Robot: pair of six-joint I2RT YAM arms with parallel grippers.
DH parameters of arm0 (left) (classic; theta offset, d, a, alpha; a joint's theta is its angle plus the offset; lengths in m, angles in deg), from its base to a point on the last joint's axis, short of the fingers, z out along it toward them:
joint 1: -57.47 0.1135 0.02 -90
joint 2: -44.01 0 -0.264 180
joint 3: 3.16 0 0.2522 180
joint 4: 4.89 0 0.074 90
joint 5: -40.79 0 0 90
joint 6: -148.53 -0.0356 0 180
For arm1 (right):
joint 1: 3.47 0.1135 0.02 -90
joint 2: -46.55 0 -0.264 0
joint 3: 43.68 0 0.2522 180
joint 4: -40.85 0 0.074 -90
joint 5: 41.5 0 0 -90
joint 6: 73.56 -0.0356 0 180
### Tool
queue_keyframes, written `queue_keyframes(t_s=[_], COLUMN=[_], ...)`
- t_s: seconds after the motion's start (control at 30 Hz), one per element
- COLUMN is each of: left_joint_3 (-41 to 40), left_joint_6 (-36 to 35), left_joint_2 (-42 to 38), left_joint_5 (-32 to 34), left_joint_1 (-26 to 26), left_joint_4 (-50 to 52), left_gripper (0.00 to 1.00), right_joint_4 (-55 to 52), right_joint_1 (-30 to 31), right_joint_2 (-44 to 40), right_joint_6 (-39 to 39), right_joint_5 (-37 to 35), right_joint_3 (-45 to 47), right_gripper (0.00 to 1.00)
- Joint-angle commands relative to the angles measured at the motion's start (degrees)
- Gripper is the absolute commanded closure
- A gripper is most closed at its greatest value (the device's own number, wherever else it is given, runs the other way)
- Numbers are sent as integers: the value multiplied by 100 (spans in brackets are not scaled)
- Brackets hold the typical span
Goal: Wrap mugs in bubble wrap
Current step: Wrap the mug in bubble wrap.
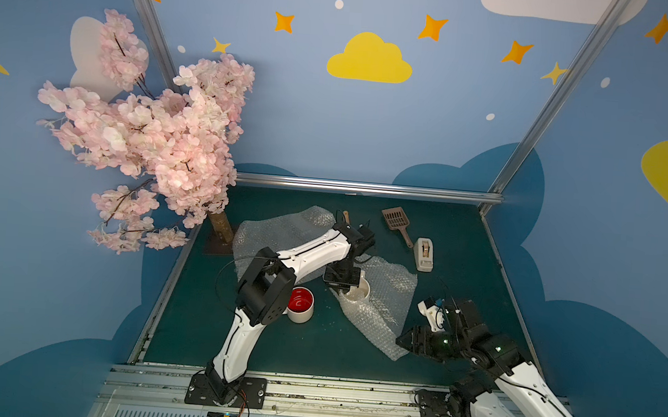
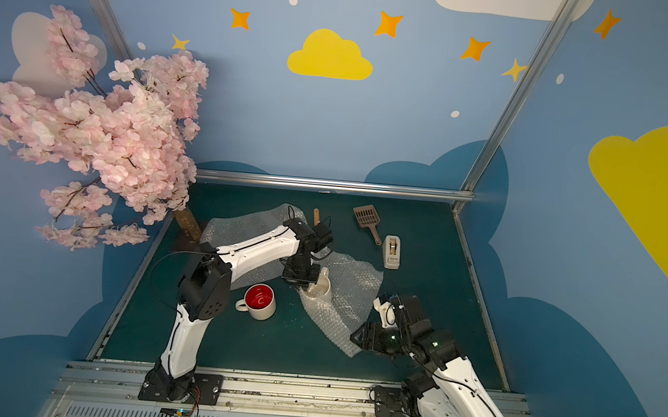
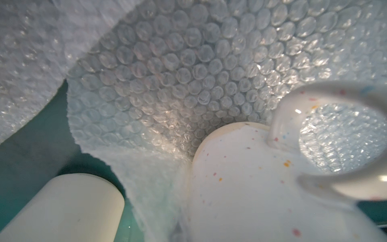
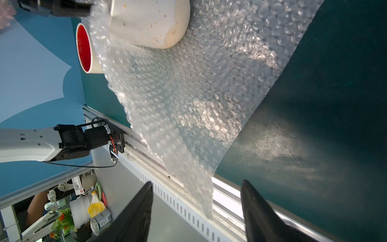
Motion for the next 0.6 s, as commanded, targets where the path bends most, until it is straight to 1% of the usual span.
queue_keyframes(t_s=[0.0, 0.2, 0.3, 0.43, 0.57], left_joint_3=[23, -16, -25, -16, -4], left_joint_6=[-133, -165, -194, -233, -260], left_joint_2=[-278, -239, -223, -207, -179], left_joint_5=[-101, -196, -194, -229, -279], left_joint_1=[16, 17, 16, 34, 41], left_joint_4=[18, -105, -96, -87, -81], left_gripper=[98, 98, 98, 98, 98], right_joint_4=[456, 748, 962, 990, 836], right_joint_1=[113, 341, 428, 562, 619], right_joint_2=[-28, 230, 434, 759, 703], right_joint_6=[-34, -7, -16, -67, -67], right_joint_5=[98, -145, -211, -281, -368], right_joint_3=[140, 194, 191, 140, 101], right_gripper=[37, 40, 46, 59, 68])
